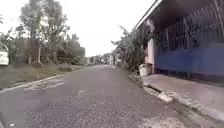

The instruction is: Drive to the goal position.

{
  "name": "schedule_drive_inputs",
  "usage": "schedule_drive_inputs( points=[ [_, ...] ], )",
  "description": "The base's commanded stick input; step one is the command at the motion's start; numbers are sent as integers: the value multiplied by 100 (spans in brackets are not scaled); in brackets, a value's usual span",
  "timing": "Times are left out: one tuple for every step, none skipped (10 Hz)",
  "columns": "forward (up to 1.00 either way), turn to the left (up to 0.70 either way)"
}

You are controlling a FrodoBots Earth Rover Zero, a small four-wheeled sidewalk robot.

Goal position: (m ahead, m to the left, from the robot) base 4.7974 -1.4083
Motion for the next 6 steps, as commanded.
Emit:
schedule_drive_inputs(
  points=[
    [70,0],
    [70,0],
    [70,0],
    [70,0],
    [70,0],
    [70,0]
  ],
)
